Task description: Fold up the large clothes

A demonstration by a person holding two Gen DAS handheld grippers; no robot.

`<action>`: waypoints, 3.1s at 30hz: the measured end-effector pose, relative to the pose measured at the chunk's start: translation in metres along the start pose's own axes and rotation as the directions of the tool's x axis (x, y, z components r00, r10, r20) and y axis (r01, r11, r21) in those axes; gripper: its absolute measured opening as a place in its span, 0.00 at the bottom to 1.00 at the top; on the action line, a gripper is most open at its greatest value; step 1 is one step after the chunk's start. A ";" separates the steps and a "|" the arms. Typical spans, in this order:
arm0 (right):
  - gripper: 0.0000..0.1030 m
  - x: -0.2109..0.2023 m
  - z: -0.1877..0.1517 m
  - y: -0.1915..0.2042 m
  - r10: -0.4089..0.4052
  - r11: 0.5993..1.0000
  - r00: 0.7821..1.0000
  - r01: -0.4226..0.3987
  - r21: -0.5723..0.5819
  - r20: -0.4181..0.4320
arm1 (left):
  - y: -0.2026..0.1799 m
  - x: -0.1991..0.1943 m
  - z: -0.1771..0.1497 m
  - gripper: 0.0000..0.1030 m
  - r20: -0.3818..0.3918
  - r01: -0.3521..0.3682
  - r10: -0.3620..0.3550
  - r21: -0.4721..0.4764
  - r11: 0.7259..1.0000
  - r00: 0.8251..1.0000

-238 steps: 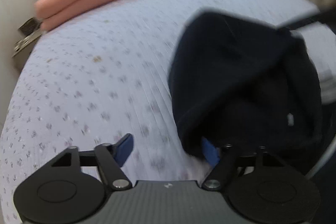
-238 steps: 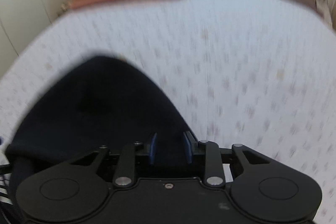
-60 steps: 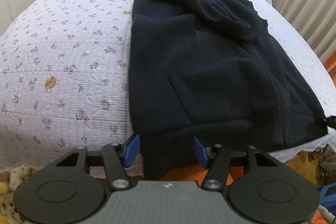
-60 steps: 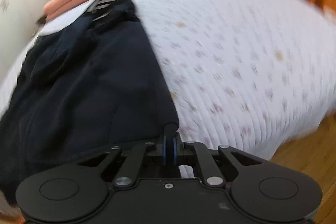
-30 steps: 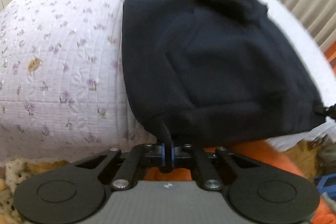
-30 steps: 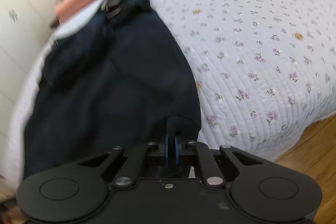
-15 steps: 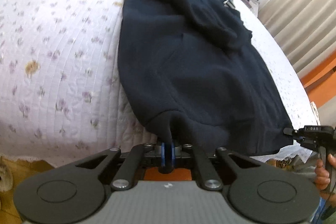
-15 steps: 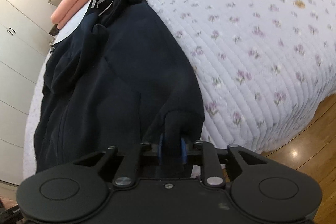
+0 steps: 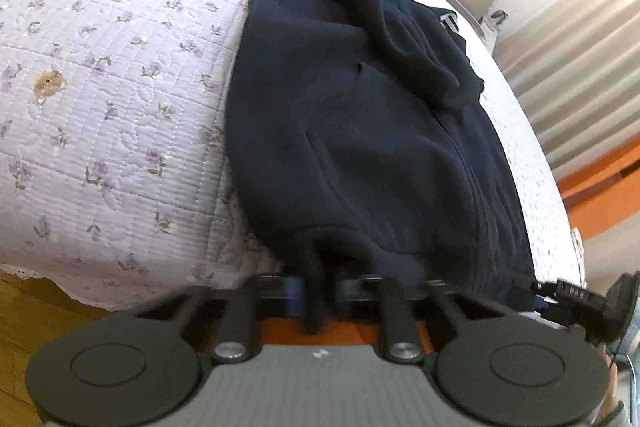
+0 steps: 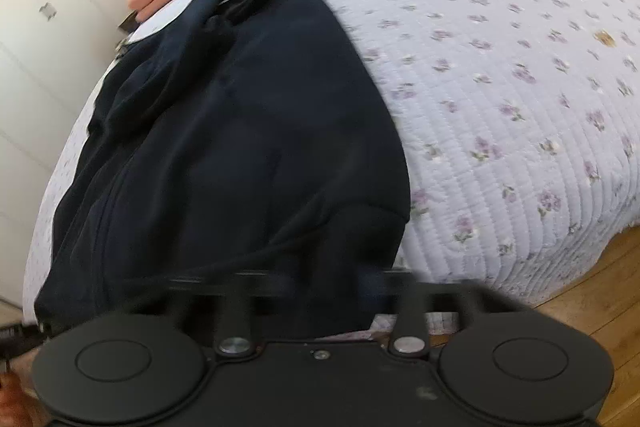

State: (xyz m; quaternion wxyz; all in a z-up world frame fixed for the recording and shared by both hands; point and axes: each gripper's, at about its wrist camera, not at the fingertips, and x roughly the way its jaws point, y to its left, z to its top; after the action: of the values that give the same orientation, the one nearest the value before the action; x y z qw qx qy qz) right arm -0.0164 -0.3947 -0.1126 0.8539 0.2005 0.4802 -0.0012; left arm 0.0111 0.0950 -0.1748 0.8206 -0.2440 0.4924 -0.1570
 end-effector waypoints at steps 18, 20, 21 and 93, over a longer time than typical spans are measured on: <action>0.09 0.009 0.210 0.103 0.086 0.983 0.930 -0.021 -0.183 0.356 | -0.071 -0.020 0.188 0.05 0.410 0.060 -0.085 0.074 0.995 0.908; 0.09 0.045 0.244 0.111 0.059 0.981 0.919 0.018 -0.192 0.389 | -0.073 0.003 0.225 0.05 0.438 0.004 -0.044 0.093 0.996 0.898; 0.09 0.064 0.260 0.110 0.045 0.984 0.913 0.030 -0.177 0.404 | -0.072 0.015 0.242 0.06 0.453 -0.023 -0.021 0.091 0.996 0.891; 0.42 0.179 0.352 0.141 -0.193 0.936 0.981 0.177 -0.304 -0.024 | -0.019 0.156 0.391 0.65 0.120 -0.235 0.228 0.043 0.971 0.966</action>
State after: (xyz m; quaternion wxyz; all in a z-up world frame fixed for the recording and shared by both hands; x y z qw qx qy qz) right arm 0.3963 -0.3516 -0.0499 0.8574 0.0222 0.5142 -0.0032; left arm 0.4294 0.0980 -0.1239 0.8666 -0.1699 0.4653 -0.0599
